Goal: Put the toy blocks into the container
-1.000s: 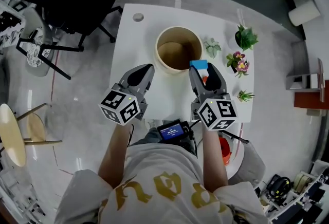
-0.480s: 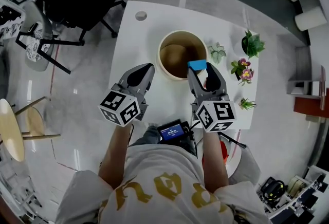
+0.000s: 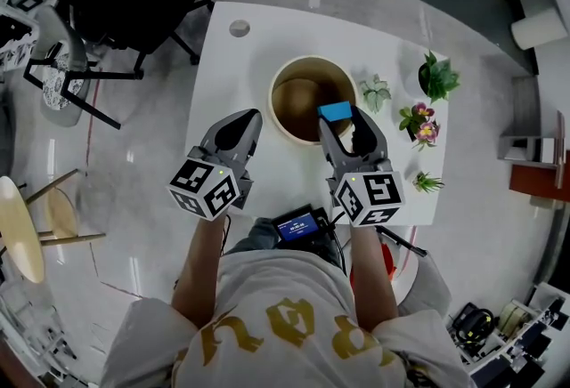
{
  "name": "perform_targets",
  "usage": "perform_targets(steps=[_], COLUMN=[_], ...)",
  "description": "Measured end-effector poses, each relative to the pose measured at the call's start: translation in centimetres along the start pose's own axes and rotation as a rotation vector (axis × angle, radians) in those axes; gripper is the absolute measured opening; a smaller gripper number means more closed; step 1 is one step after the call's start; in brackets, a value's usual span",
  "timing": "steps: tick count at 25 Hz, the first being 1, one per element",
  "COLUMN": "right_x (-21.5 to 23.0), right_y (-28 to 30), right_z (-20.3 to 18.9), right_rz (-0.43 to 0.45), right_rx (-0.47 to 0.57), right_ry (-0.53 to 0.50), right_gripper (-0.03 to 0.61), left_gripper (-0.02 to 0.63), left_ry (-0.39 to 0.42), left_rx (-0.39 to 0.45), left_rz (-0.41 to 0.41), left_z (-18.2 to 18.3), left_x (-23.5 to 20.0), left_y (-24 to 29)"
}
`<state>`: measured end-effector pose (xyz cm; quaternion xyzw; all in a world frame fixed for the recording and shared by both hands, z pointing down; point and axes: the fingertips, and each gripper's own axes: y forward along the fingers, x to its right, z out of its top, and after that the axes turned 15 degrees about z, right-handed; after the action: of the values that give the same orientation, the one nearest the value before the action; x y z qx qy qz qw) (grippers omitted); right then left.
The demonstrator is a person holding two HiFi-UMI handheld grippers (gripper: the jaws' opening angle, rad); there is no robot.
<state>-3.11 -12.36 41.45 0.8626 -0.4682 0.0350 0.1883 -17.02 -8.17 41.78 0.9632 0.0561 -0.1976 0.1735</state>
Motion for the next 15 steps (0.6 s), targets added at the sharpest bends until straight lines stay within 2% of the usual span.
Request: perform_targets(steps=[7, 15], right_x=[0.1, 0.1], right_y=[0.4, 0.1], right_z=[-0.8, -1.2], right_rz=[-0.015, -0.022], right_rx=[-0.045, -0.051], right_ry=[-0.045, -0.040], right_gripper=[0.281, 0.284], left_gripper=[0.002, 0.002], left_ry=[0.043, 0.045], left_rx=[-0.016, -0.015], left_rz=[0.046, 0.045], left_z=[-0.6, -0.7], left_x=[-0.7, -0.5], left_y=[-0.1, -0.4])
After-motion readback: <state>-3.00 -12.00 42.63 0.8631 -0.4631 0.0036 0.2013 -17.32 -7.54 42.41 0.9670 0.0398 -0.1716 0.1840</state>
